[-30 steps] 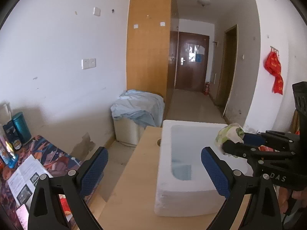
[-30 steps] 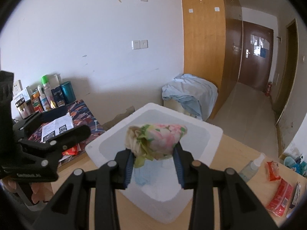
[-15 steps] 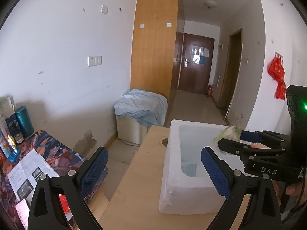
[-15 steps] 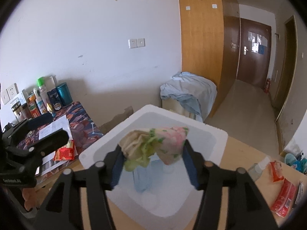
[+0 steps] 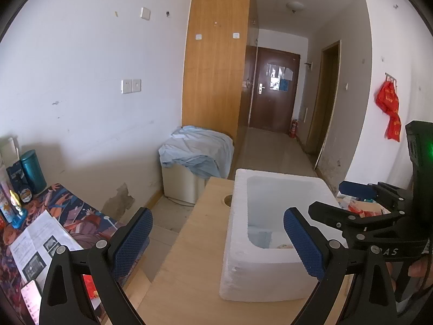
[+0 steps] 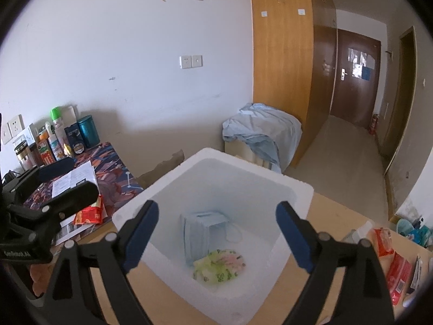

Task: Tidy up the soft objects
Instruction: 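Open the right tool to release the tissue pack and move both tools back to the table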

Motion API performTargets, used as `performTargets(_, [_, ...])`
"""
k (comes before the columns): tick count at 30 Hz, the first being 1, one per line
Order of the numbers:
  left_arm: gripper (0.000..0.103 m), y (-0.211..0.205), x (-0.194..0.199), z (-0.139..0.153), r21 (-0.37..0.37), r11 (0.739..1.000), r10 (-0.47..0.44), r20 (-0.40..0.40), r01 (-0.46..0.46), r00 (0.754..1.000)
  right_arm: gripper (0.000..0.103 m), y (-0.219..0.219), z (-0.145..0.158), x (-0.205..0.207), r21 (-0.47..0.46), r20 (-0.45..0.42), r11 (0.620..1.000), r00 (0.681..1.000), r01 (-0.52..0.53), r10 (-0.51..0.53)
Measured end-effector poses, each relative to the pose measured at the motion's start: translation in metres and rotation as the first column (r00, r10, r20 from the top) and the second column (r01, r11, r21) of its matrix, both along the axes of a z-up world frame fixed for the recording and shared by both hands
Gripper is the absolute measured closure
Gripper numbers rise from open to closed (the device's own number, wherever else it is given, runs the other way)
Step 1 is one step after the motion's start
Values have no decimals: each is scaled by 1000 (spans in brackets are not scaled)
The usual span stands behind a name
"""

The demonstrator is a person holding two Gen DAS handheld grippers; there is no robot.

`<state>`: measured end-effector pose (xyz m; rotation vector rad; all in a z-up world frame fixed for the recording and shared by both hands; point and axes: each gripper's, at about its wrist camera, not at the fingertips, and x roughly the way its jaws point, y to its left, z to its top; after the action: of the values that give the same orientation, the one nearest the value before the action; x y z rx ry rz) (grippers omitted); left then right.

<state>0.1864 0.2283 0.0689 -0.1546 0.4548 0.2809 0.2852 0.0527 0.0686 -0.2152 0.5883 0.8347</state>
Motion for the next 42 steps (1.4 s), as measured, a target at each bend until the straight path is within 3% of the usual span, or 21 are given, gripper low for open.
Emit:
performTargets(10, [5,-23,-9,6,12,999,-41,11,41,999,12,-30,13,-22,24,19,999,999,35,-36])
performTargets(21, [5,-73,-35,20,31,993,-118,38,117,992,9,-97,33,-64,102,39,988,992,112,-117])
performTargets(27, [3,-105,-46,24,50,984,-172,51,170,984,0,-128,42,-80,141,65,972,978,185,-196])
performTargets(42, [3,-167,-50,34,62,954,-296,72,292,952,0,-189,47,-105,159,98,943,946,291,-309])
